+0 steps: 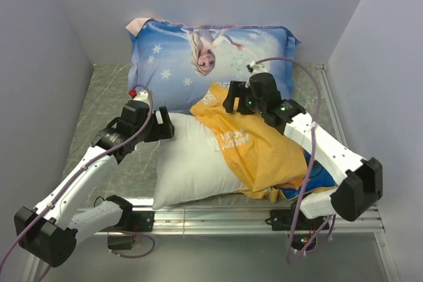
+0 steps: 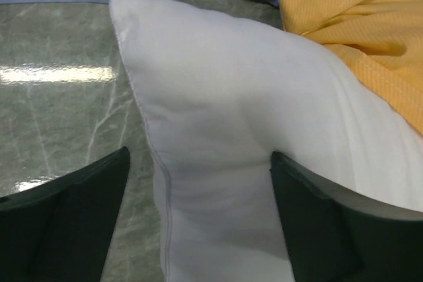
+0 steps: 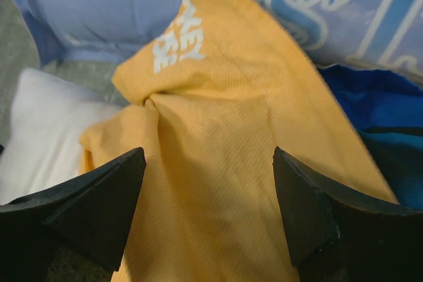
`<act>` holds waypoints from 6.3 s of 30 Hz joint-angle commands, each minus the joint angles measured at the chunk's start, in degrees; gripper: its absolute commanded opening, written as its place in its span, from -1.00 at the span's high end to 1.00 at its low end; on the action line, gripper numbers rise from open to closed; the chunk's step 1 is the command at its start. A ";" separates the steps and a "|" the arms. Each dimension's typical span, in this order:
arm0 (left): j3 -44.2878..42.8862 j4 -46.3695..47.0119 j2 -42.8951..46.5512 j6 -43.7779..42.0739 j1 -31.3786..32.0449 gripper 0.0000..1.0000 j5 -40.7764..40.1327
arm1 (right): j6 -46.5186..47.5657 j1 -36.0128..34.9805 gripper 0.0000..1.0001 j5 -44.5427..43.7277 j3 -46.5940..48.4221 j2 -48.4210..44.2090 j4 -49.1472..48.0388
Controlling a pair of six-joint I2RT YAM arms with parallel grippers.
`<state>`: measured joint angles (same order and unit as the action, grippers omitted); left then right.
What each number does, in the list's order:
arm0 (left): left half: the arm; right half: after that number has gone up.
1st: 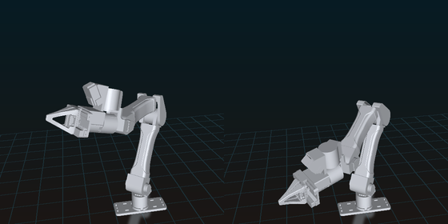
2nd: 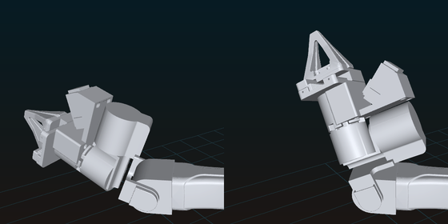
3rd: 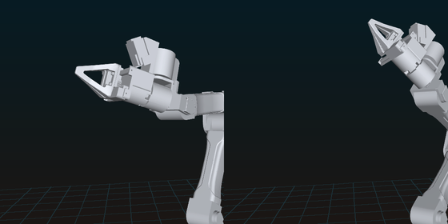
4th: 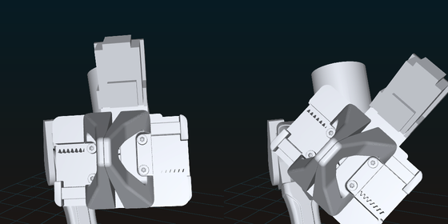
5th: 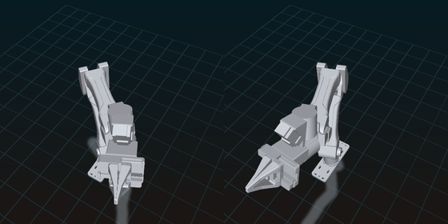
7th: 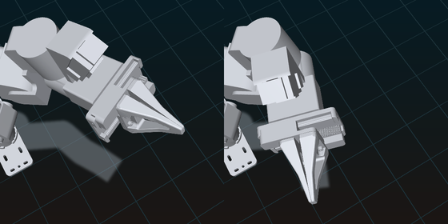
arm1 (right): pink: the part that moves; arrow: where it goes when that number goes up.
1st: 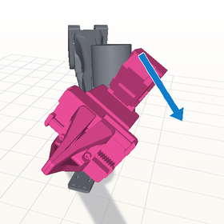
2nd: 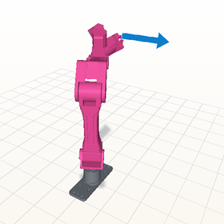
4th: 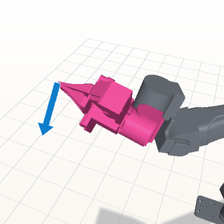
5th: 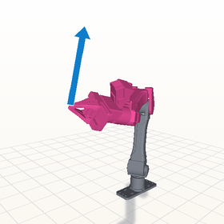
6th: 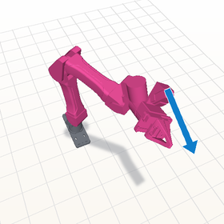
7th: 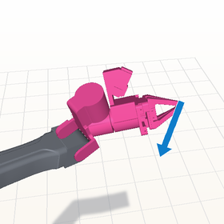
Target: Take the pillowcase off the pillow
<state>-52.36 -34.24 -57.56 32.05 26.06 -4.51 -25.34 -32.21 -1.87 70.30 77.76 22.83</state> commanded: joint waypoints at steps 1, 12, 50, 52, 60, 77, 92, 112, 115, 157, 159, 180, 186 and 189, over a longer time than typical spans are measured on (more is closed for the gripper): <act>-0.56 6.11 0.17 2.57 -0.66 -0.97 8.18 | 3.10 -2.94 -0.69 2.14 1.34 1.08 -1.03; -0.05 11.90 -1.34 6.17 -3.30 -0.99 16.90 | -0.58 -11.12 1.00 -5.86 -11.50 -2.26 -6.22; 0.42 9.80 2.90 1.70 -14.29 0.99 10.13 | -5.86 7.63 1.00 -7.33 3.96 -14.83 3.72; -0.46 10.42 1.32 1.52 -14.29 0.99 11.45 | -6.12 -0.35 1.00 -7.97 4.32 -13.69 2.67; -1.52 12.18 -1.50 1.52 -14.29 0.99 11.64 | -5.33 -18.42 0.18 -10.78 9.94 -1.65 2.65; -3.27 11.83 0.52 -1.29 -14.37 0.99 13.65 | -4.37 19.53 -0.69 -8.07 -15.26 -26.77 8.73; -13.54 8.05 1.22 -2.96 -14.64 0.99 11.29 | -2.96 27.45 0.99 -3.85 -17.84 -23.70 6.70; -14.99 5.85 2.80 4.85 -40.47 0.99 5.04 | -9.63 61.91 1.00 9.95 10.55 -17.47 16.64; -10.77 6.55 2.54 5.39 -42.06 0.99 4.69 | -9.81 63.05 1.00 9.52 10.91 -16.67 17.42; 0.32 -0.47 17.66 16.37 0.73 -0.73 -14.99 | -15.95 3.40 -0.45 -12.61 -21.34 -40.75 10.83; 2.34 -1.26 16.87 18.12 4.68 -0.72 -15.78 | -17.98 -3.02 -0.45 -13.60 -24.67 -41.80 10.75; 15.70 -2.15 9.40 37.21 33.70 -0.75 -34.50 | -32.40 -28.61 -0.56 -27.92 -42.43 -34.34 -2.42; 15.28 1.02 11.33 31.24 33.79 0.64 -37.06 | -29.94 -28.61 0.86 -33.99 -40.52 -36.26 -4.64; 11.34 -2.04 11.85 28.52 34.14 0.99 -36.62 | -27.40 -28.61 1.00 -36.79 -35.00 -38.55 0.53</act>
<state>-36.95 -35.27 -46.26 64.07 59.75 -39.86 -54.98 -60.66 -30.63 28.71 41.80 23.22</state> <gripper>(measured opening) 0.021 0.014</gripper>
